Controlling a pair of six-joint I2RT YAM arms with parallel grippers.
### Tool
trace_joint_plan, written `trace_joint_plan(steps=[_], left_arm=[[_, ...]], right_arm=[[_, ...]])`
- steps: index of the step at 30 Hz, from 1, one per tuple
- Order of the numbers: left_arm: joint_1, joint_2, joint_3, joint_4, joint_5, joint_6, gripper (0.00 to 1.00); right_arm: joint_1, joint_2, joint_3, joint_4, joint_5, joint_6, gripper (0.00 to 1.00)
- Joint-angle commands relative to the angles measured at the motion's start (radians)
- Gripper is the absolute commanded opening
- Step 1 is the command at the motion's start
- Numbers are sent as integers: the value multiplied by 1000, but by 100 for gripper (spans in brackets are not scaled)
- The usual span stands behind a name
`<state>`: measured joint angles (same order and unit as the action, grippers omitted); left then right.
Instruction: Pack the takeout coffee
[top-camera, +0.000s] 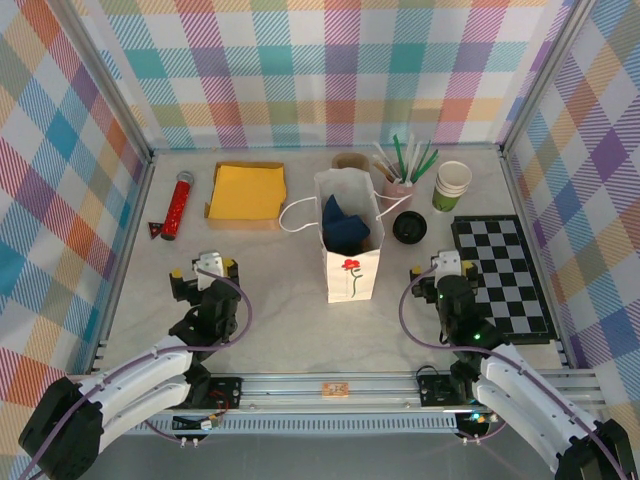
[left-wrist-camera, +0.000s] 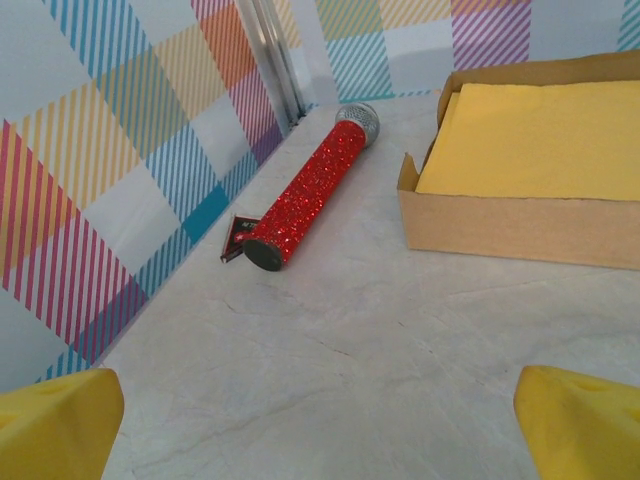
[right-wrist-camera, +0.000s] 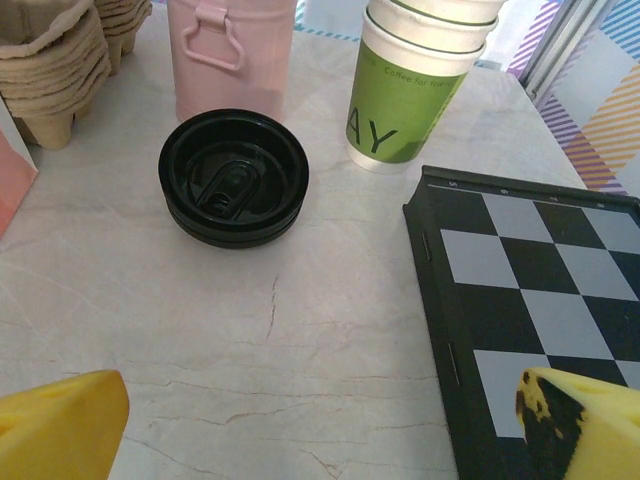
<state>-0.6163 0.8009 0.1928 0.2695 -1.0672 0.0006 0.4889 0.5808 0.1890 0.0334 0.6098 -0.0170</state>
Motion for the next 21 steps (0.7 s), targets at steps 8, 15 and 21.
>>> trace_joint_plan(steps=[8, 15, 21], left_arm=[[33, -30, -28, 76, -11, -1, 100], [62, 5, -26, 119, -2, 8, 100], [92, 26, -35, 170, 41, 11, 100]], right_arm=[[-39, 27, -52, 194, 15, -41, 99], [-99, 117, -60, 325, -20, -47, 99], [-116, 201, -31, 343, -36, -36, 99]])
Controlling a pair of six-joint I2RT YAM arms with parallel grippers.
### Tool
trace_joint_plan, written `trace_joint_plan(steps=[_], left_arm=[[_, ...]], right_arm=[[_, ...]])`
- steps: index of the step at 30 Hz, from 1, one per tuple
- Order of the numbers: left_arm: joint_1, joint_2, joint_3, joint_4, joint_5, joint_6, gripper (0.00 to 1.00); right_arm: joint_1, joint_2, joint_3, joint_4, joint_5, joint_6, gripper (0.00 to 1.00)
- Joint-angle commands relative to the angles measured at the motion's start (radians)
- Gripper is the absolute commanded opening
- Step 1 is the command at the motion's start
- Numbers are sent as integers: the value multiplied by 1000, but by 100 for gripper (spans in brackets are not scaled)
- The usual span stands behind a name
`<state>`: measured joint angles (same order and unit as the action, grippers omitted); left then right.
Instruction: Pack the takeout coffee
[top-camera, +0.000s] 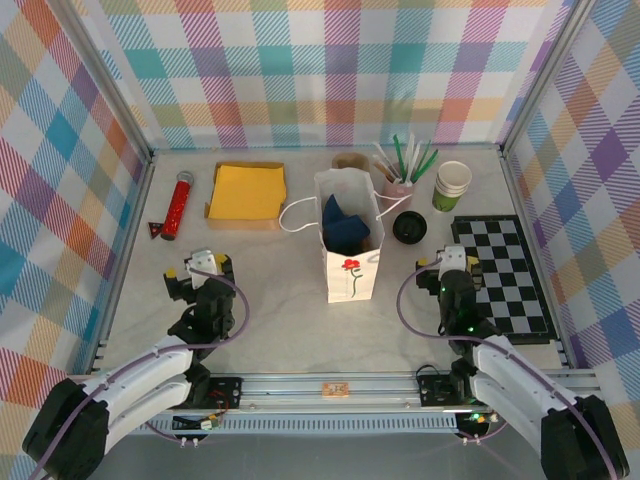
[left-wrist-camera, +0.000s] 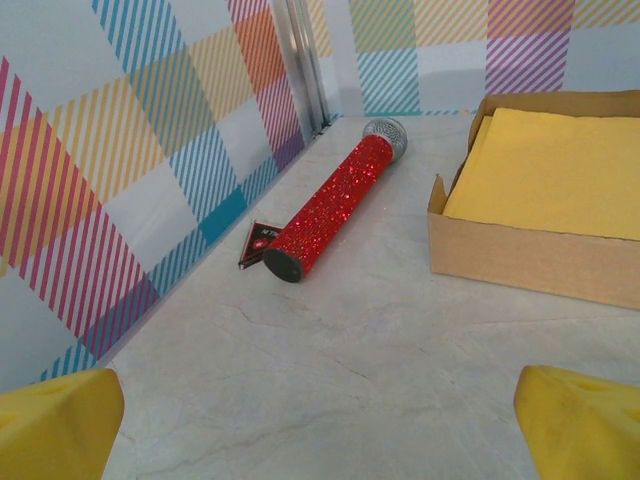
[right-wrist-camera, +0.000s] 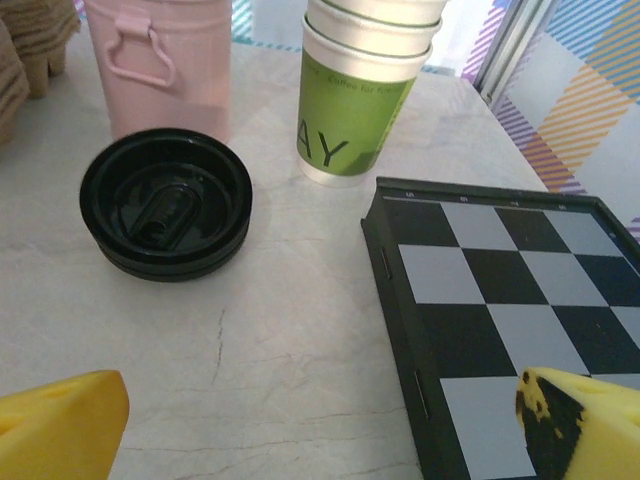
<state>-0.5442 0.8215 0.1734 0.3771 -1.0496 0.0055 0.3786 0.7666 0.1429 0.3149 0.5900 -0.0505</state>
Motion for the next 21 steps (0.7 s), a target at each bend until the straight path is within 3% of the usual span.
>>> trace_joint_plan(steps=[1, 12, 21], left_arm=[[27, 10, -16, 67, 30, 6, 100], [67, 99, -10, 172, 71, 17, 100], [100, 151, -15, 254, 103, 28, 100]], right_arm=[[-7, 17, 19, 58, -12, -1, 99], [-13, 96, 51, 63, -17, -2, 99], [-52, 246, 37, 308, -55, -38, 99]])
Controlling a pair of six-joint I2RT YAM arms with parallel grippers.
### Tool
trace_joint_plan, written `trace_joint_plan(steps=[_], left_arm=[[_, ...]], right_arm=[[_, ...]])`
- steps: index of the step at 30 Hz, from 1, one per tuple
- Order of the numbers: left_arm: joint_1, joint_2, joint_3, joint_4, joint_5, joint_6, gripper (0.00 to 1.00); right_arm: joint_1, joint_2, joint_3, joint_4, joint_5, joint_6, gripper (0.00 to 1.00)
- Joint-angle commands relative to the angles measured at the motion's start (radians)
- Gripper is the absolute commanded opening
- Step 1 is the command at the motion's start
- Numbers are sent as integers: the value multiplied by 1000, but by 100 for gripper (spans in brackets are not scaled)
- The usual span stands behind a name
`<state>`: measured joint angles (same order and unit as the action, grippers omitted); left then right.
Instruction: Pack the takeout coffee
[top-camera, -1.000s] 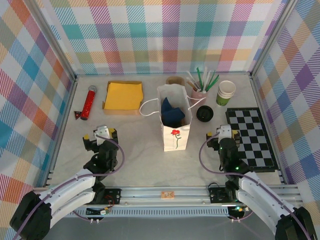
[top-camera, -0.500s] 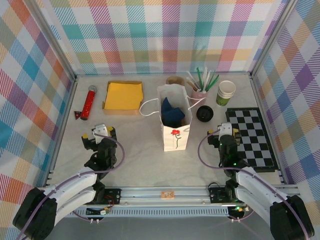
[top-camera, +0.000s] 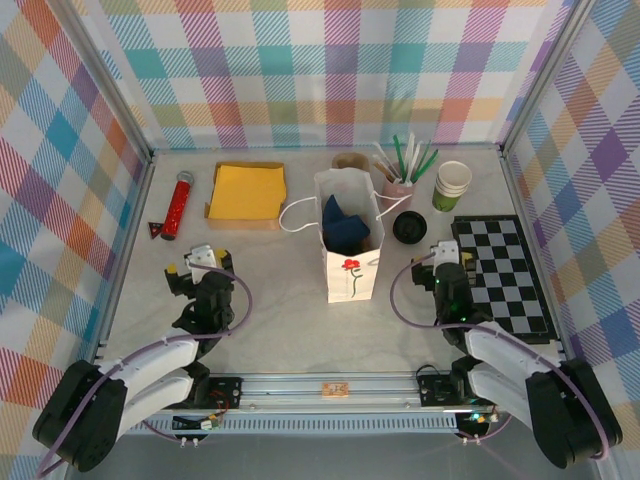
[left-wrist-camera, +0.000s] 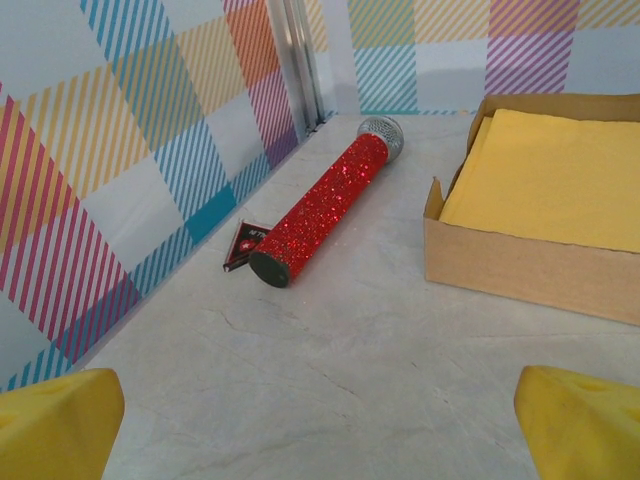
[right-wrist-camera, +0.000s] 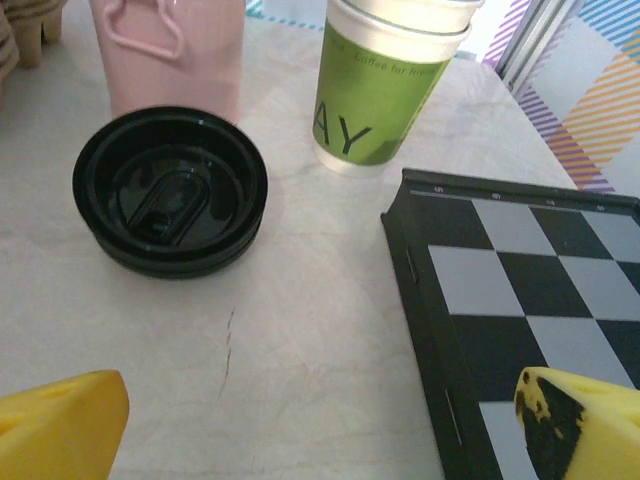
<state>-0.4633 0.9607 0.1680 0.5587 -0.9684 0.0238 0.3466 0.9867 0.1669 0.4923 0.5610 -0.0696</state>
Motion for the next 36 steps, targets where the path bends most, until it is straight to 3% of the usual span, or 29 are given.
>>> trace_joint_plan(steps=[1, 18, 36], left_arm=[[24, 19, -12, 87, 30, 13, 100], [127, 191, -16, 329, 128, 25, 100], [153, 381, 2, 564, 162, 55, 100]], right_arm=[[-27, 36, 13, 161, -34, -19, 99], [-101, 176, 16, 357, -94, -19, 99], [-135, 299, 40, 488, -111, -19, 99]])
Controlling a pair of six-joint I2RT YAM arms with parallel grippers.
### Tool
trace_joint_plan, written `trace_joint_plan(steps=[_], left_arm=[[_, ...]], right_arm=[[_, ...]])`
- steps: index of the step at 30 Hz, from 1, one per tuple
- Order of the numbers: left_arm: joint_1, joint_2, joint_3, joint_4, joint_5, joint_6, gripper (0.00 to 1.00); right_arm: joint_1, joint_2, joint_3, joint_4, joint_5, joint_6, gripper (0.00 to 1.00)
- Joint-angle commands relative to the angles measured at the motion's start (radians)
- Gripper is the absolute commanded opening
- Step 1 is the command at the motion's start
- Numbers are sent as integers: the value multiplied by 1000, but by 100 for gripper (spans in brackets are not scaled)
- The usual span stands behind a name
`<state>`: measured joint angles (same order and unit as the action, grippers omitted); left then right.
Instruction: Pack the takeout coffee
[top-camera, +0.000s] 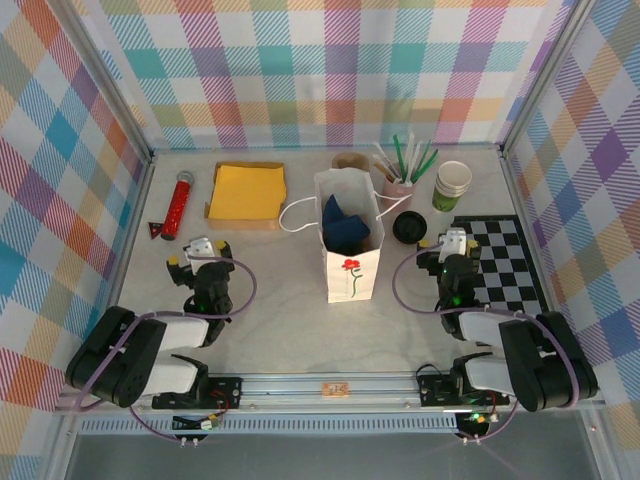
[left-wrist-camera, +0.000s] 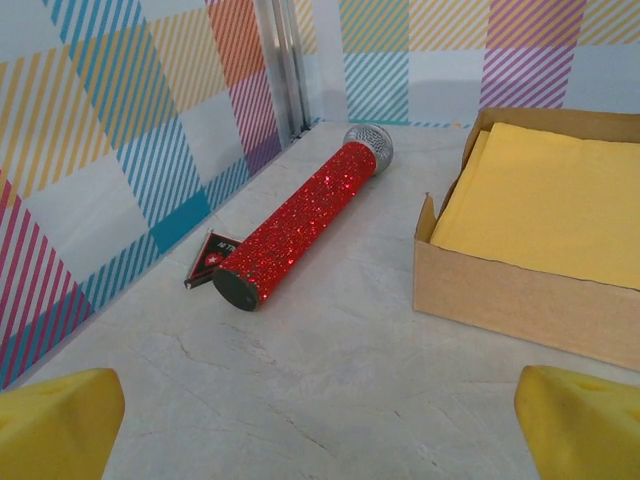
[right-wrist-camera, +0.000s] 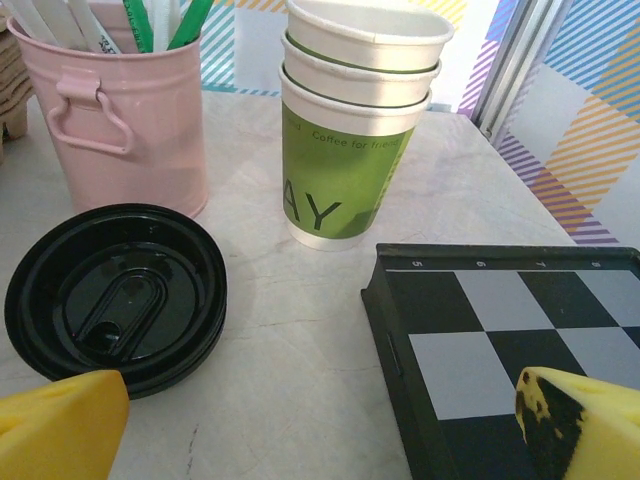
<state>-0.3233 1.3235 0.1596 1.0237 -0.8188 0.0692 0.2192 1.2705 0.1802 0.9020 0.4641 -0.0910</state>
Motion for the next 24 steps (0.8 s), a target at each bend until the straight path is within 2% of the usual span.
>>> trace_joint_plan(steps=[1, 6, 10, 17, 24], left_arm=[[15, 28, 11, 112, 14, 12, 100], [21, 88, 15, 181, 36, 12, 100], [23, 184, 9, 309, 28, 17, 100], [23, 215, 18, 316, 39, 12, 100], [23, 224, 18, 319, 77, 24, 100]], right_arm=[[-9, 23, 29, 86, -15, 2, 99], [-17, 49, 42, 100, -24, 7, 99], [-30, 94, 27, 174, -39, 40, 99], [-30, 209, 39, 276, -63, 30, 99], [-30, 214, 37, 283, -90, 21, 99]])
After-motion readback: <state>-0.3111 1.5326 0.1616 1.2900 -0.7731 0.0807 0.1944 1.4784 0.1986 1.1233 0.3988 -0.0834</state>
